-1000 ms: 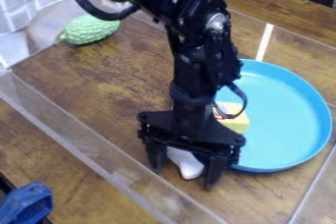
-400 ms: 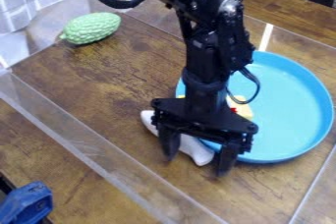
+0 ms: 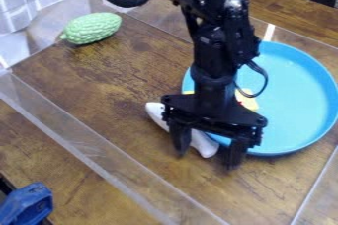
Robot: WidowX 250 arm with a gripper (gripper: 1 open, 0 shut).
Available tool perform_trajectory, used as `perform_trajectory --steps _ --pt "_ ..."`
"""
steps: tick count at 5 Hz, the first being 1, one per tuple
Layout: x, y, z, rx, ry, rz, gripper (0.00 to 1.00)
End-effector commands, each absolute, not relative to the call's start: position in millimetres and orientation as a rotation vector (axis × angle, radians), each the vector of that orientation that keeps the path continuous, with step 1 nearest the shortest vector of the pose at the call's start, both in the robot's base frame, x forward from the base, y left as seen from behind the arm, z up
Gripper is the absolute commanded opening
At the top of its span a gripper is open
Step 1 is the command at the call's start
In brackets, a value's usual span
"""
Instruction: Remove the white object from inside the blue tray and put it on the table
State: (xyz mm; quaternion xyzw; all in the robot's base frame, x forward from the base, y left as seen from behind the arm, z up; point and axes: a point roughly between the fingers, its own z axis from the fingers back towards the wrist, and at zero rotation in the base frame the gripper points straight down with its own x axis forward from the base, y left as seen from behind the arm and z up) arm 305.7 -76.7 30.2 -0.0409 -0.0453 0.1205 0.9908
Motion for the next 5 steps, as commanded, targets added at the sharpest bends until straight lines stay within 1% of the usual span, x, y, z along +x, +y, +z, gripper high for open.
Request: perform_trajectory --steps 1,4,5 --pt "322.0 -77.2 42.7 -0.114 -0.151 0.257 1.00" --pt "338.0 -85.0 37.8 -0.142 -0.170 0.251 1.00" --pt "342.7 -81.5 34.9 -0.139 -0.177 0.255 0.00"
